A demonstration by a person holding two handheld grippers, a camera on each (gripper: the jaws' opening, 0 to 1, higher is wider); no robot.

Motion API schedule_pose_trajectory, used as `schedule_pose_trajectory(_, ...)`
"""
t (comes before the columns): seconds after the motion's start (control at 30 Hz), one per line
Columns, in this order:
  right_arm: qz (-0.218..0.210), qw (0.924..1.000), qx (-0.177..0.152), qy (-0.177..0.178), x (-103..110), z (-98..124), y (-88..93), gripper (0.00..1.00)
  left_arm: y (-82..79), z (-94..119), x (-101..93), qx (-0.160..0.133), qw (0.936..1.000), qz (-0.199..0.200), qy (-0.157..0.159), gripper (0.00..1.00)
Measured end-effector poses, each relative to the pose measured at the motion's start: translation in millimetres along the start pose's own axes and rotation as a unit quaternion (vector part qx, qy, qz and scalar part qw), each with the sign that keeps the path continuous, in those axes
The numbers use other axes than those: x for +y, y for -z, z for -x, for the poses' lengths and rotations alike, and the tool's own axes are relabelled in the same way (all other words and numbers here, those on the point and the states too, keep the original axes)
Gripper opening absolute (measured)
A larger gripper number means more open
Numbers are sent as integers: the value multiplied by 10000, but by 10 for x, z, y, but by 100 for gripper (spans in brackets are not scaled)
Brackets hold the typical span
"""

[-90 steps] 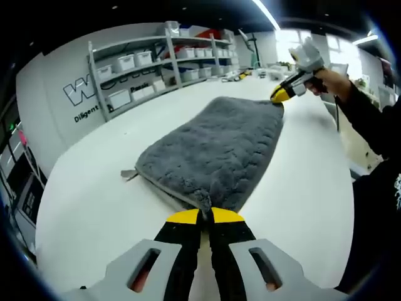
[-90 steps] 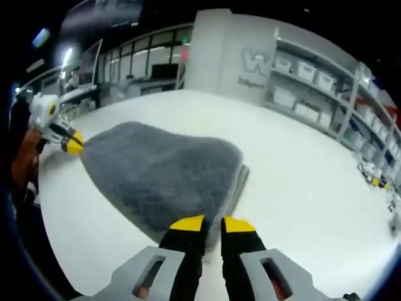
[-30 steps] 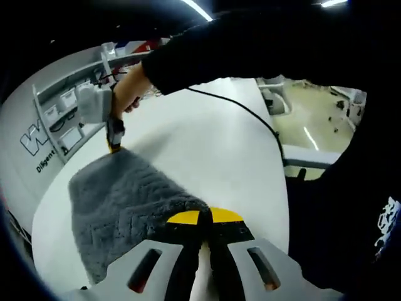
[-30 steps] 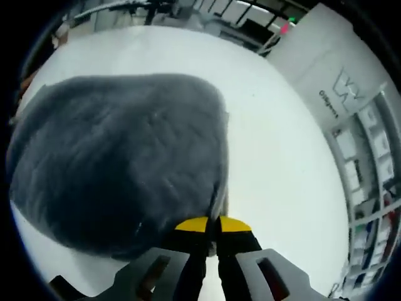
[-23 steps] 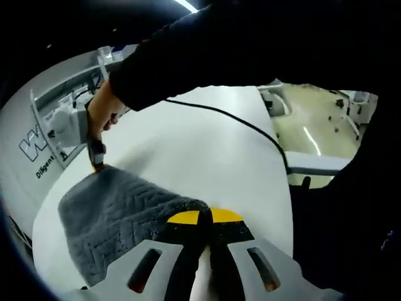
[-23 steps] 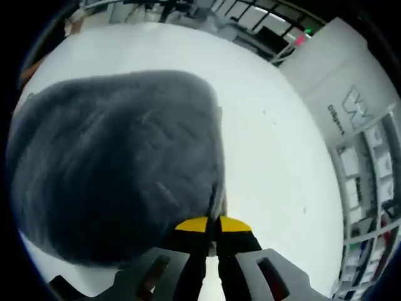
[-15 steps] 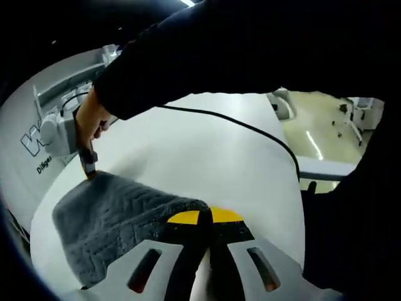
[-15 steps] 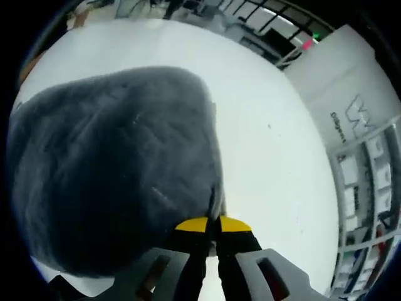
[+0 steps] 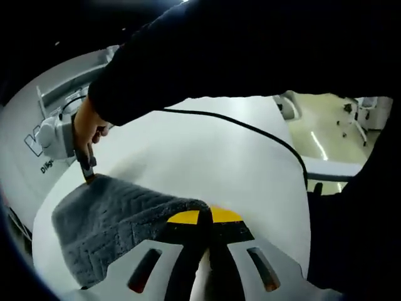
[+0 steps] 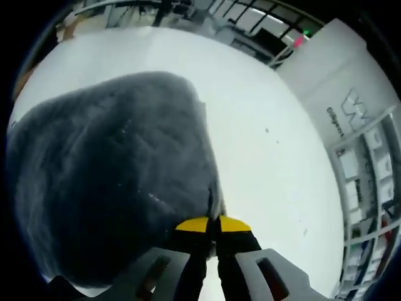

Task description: Open the folded towel by lifting each exposed corner and separating the folded layers until the towel lies flat within the target outline without major curled edges

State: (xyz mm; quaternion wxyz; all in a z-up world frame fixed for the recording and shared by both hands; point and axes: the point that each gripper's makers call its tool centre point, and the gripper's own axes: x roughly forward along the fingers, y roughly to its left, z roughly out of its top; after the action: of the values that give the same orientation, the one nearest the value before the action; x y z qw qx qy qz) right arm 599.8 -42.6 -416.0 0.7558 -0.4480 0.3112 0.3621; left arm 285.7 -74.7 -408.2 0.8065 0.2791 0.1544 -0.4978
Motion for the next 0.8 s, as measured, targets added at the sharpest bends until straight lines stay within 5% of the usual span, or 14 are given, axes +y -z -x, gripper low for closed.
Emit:
schedule_pose_trajectory(0.23,80,9999,-17,86,10,16,10,0,3,45,11,14,9998,-201,-67,3)
schedule_pose_trajectory(0.4,330,9991,58,255,114,117,-27,1,-41,176,86,-247,9994,-184,-152,11)
schedule_pose_trajectory(0.57,320,9989,-153,305,52,207,-118,11,-53,432,310,-599,9964,3,-602,29)
schedule_pose_trajectory(0.7,339,9985,-284,318,16,278,-186,21,-138,809,579,-1156,9867,390,-1078,42)
schedule_pose_trajectory(0.8,341,9980,-427,326,11,379,-257,29,-52,1049,775,-1284,9800,795,-1299,54)
